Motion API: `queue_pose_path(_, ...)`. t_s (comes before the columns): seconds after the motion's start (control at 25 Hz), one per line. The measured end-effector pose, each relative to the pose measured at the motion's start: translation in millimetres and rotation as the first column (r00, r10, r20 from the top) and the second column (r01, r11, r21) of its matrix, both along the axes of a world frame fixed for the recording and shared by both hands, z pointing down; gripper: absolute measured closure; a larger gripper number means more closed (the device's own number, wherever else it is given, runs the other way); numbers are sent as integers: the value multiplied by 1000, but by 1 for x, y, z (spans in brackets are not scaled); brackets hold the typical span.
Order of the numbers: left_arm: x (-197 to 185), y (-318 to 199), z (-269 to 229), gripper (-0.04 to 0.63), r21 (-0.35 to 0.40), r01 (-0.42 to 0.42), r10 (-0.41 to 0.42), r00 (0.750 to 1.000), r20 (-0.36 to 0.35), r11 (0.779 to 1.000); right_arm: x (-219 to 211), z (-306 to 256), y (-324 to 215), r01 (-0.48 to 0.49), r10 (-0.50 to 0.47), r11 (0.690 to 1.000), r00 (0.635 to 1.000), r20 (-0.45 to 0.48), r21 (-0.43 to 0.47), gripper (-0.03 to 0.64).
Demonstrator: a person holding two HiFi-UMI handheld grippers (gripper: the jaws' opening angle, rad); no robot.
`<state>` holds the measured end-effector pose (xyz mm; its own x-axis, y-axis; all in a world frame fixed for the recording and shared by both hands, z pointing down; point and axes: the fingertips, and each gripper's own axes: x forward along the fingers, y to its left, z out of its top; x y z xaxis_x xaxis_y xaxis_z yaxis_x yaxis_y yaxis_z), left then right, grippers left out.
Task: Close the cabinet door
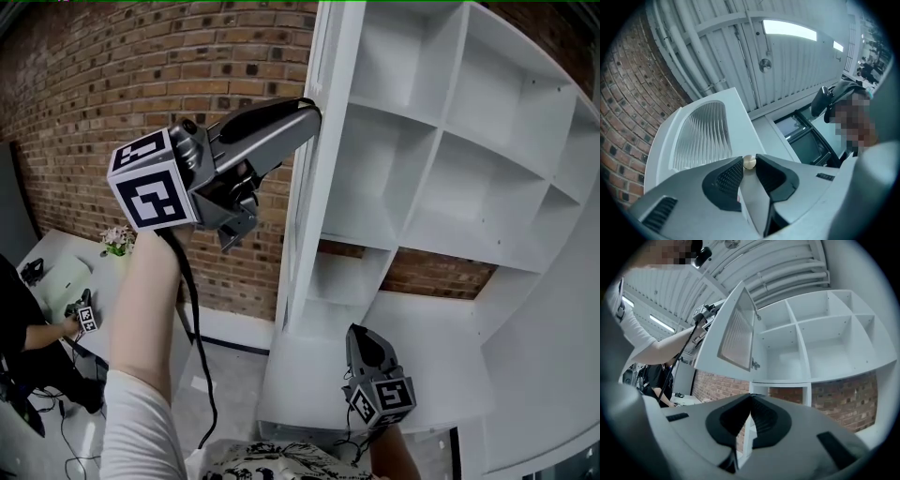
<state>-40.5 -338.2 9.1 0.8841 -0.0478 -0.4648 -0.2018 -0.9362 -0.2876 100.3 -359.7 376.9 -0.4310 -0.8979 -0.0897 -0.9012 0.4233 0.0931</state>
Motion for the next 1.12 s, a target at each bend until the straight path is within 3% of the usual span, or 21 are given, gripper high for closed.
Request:
queue_pose_path(0.28, 42, 1, 0, 495, 25, 22, -21, 1000, -9, 999, 50, -14, -16, 21, -21, 1000, 1000, 4, 8, 610)
queue_pose_path(0.6, 89, -7, -1, 497, 29, 121, -121, 992, -25, 992, 109, -36, -34, 46, -48, 998, 998, 42, 47, 610)
queue_pose_path(0.8, 122, -18, -3, 499, 18, 226, -225, 974, -29, 974, 136, -36, -42, 74, -76, 997, 995, 57, 37, 610)
queue_pose_path(1.0, 154, -36, -3, 500, -10, 292, -292, 956, -4, 956, 164, -34, -44, 108, -109, 994, 985, 130, 17, 611)
queue_pose_path(1.12, 176, -51, -3, 500, -21, 352, -352, 936, 0, 936, 185, -30, -50, 90, -90, 996, 990, 108, 6, 609)
